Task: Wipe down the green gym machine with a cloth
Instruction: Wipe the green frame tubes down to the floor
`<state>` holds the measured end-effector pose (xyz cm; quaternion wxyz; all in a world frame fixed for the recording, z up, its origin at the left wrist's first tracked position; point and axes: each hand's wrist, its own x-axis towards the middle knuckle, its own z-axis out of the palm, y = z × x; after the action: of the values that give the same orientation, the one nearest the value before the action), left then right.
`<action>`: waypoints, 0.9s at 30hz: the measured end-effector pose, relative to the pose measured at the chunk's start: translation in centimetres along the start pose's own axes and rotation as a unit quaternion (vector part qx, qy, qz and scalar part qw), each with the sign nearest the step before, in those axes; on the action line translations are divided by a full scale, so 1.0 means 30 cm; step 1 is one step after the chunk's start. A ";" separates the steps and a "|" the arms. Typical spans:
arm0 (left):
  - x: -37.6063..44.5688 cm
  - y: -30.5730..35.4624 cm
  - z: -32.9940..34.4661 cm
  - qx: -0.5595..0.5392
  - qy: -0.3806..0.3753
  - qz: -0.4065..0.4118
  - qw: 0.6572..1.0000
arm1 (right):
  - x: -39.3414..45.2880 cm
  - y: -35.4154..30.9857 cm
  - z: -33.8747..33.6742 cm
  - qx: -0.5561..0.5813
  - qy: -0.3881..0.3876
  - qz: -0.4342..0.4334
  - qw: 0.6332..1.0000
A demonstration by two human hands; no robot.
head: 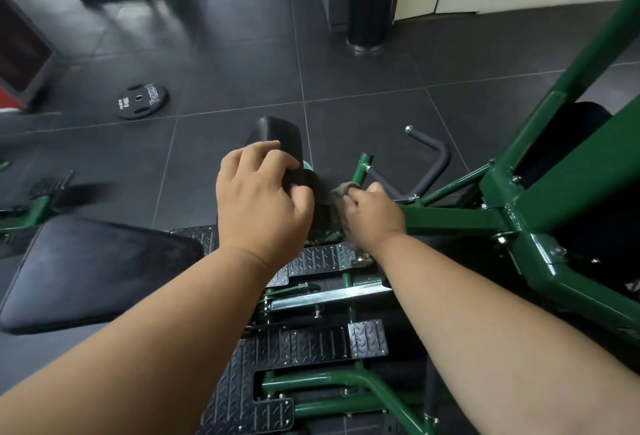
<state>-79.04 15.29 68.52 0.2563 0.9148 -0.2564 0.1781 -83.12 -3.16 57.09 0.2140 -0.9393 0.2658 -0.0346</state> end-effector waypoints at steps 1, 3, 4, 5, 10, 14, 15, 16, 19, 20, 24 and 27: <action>0.001 -0.001 0.002 0.000 0.001 0.002 1.000 | -0.004 -0.023 0.010 0.000 -0.008 -0.025 1.000; 0.001 -0.004 0.004 0.001 0.003 0.004 1.000 | -0.018 -0.046 0.033 -0.016 -0.020 -0.055 0.998; 0.000 -0.005 0.004 0.002 0.002 0.003 1.000 | -0.022 -0.042 0.039 -0.029 -0.019 -0.058 0.998; 0.000 -0.005 0.004 0.003 0.001 0.003 1.000 | -0.025 -0.028 0.044 -0.039 -0.016 -0.055 0.998; -0.001 0.001 -0.003 0.004 0.004 0.004 1.000 | -0.034 0.065 0.036 0.008 0.003 0.002 1.000; -0.003 0.003 0.000 0.012 0.020 0.030 0.999 | -0.029 0.150 0.003 -0.007 0.007 0.065 0.998; -0.002 0.001 0.001 0.017 0.026 0.043 0.999 | -0.027 0.148 -0.003 -0.014 0.005 0.067 0.998; -0.002 -0.001 0.004 0.025 0.030 0.059 0.998 | -0.027 0.132 -0.005 -0.019 0.004 0.056 0.998; -0.005 0.003 0.010 0.053 0.028 0.096 0.994 | -0.055 0.049 0.006 -0.028 -0.004 -0.035 0.999; -0.008 0.007 0.009 0.059 0.022 0.100 0.993 | -0.066 0.032 0.016 -0.034 -0.004 -0.069 0.997; -0.010 0.021 0.001 0.075 0.002 0.123 0.990 | -0.059 0.111 0.027 -0.059 0.005 -0.061 0.996; -0.016 0.025 -0.002 0.088 0.006 0.132 0.987 | -0.048 0.223 0.007 -0.027 0.016 0.045 0.999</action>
<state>-79.85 14.94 68.64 0.1503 0.8909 -0.3570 0.2374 -87.55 -7.45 54.16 0.1858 -0.9313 0.3117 -0.0330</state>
